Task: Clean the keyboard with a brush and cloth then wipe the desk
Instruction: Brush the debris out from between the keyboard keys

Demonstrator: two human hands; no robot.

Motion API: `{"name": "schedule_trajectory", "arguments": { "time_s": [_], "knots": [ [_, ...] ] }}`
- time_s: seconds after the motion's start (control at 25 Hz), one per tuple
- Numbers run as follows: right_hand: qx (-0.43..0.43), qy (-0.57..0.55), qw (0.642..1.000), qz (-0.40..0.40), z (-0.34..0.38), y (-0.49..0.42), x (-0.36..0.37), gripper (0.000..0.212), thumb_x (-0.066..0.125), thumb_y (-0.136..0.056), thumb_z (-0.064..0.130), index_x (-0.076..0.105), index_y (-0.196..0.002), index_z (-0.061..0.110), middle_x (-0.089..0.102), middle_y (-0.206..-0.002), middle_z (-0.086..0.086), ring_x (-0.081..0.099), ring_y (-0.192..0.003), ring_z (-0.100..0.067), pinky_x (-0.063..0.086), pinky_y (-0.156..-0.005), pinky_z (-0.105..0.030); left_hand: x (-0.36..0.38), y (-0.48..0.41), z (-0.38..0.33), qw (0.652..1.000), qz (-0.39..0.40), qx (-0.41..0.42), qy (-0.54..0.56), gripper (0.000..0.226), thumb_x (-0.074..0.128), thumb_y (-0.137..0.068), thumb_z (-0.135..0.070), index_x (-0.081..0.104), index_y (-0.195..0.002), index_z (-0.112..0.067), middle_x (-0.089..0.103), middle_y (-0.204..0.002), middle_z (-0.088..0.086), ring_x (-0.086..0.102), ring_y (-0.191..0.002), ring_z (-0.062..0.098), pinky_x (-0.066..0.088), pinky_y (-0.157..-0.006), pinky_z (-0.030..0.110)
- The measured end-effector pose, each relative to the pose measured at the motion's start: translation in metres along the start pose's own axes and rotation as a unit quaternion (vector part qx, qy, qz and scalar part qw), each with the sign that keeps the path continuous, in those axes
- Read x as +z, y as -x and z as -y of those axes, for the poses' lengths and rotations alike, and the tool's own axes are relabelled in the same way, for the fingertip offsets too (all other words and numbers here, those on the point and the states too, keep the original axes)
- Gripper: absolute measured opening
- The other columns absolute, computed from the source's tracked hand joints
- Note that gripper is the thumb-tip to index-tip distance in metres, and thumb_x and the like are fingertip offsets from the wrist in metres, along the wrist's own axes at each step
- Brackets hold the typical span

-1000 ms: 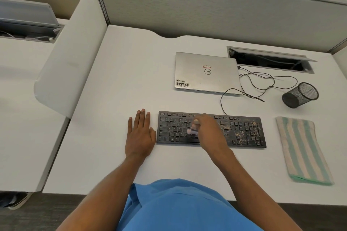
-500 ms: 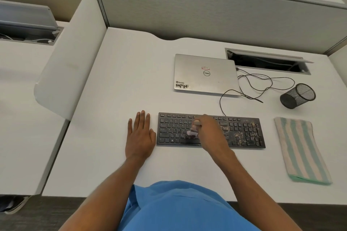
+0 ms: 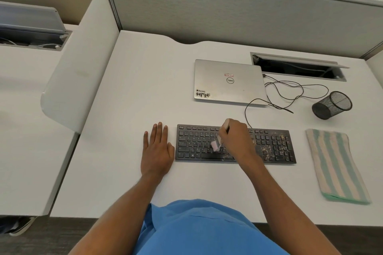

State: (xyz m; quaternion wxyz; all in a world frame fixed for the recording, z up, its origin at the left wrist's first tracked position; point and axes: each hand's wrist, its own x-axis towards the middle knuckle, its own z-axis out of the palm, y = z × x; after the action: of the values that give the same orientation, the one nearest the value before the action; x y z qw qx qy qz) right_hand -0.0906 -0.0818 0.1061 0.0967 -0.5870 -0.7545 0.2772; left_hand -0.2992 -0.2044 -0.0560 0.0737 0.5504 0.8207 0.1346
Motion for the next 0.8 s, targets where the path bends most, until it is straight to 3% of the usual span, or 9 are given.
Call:
{"name": "schedule_trajectory", "arguments": {
  "time_s": [0.08,0.28,0.4,0.52,0.64,0.8],
  "knots": [
    [0.017,0.005,1.000,0.007,-0.003,-0.001,0.003,0.024,0.051,-0.099,0.014,0.060,-0.078,0.007,0.066,-0.075,-0.007,0.063,-0.069,-0.023,0.050,-0.058,-0.038,0.000,0.000,0.000,1.000,-0.001,0.001,0.001,0.066,0.029,-0.102,-0.031,0.029,-0.166,-0.011,0.019,-0.175,0.009,0.011,-0.164,0.022,0.005,-0.133,0.049],
    [0.012,-0.030,0.999,-0.033,-0.011,0.002,-0.008,0.028,0.046,-0.101,0.010,0.057,-0.076,0.001,0.060,-0.069,-0.006,0.054,-0.052,0.005,0.033,-0.043,-0.018,0.001,-0.001,0.001,1.000,-0.005,0.000,0.004,0.067,0.030,-0.102,-0.031,0.030,-0.165,-0.011,0.019,-0.175,0.009,0.012,-0.164,0.022,0.006,-0.133,0.050],
    [-0.014,-0.057,0.996,-0.060,-0.005,0.008,-0.007,0.028,0.049,-0.101,0.015,0.059,-0.077,0.005,0.062,-0.071,-0.005,0.050,-0.057,-0.003,0.036,-0.047,-0.019,0.000,0.000,0.000,1.000,0.000,0.000,0.000,0.067,0.029,-0.102,-0.031,0.028,-0.166,-0.012,0.017,-0.176,0.008,0.010,-0.164,0.021,0.004,-0.133,0.049],
    [-0.023,-0.081,0.996,-0.042,0.002,0.018,0.006,0.032,0.048,-0.102,0.011,0.053,-0.073,-0.002,0.054,-0.063,-0.001,0.053,-0.055,0.002,0.036,-0.048,-0.016,0.000,0.000,-0.001,1.000,0.001,-0.002,0.002,0.067,0.029,-0.103,-0.032,0.027,-0.166,-0.012,0.016,-0.176,0.008,0.009,-0.164,0.020,0.002,-0.133,0.048],
    [-0.024,-0.035,0.999,-0.023,-0.003,0.019,0.015,0.034,0.048,-0.100,0.008,0.048,-0.067,0.001,0.048,-0.060,0.002,0.053,-0.056,0.000,0.032,-0.046,-0.018,0.000,0.000,0.000,1.000,0.000,-0.001,0.000,0.066,0.029,-0.103,-0.031,0.028,-0.166,-0.012,0.017,-0.176,0.008,0.009,-0.164,0.021,0.003,-0.133,0.048],
    [0.007,0.068,0.998,0.002,-0.014,0.008,0.009,0.030,0.052,-0.095,0.007,0.044,-0.067,0.014,0.052,-0.070,-0.005,0.050,-0.063,-0.020,0.028,-0.049,-0.028,0.002,0.000,0.000,1.000,-0.001,-0.001,0.001,0.066,0.030,-0.103,-0.031,0.029,-0.166,-0.011,0.017,-0.176,0.008,0.010,-0.164,0.021,0.004,-0.133,0.049]
  ]
}}
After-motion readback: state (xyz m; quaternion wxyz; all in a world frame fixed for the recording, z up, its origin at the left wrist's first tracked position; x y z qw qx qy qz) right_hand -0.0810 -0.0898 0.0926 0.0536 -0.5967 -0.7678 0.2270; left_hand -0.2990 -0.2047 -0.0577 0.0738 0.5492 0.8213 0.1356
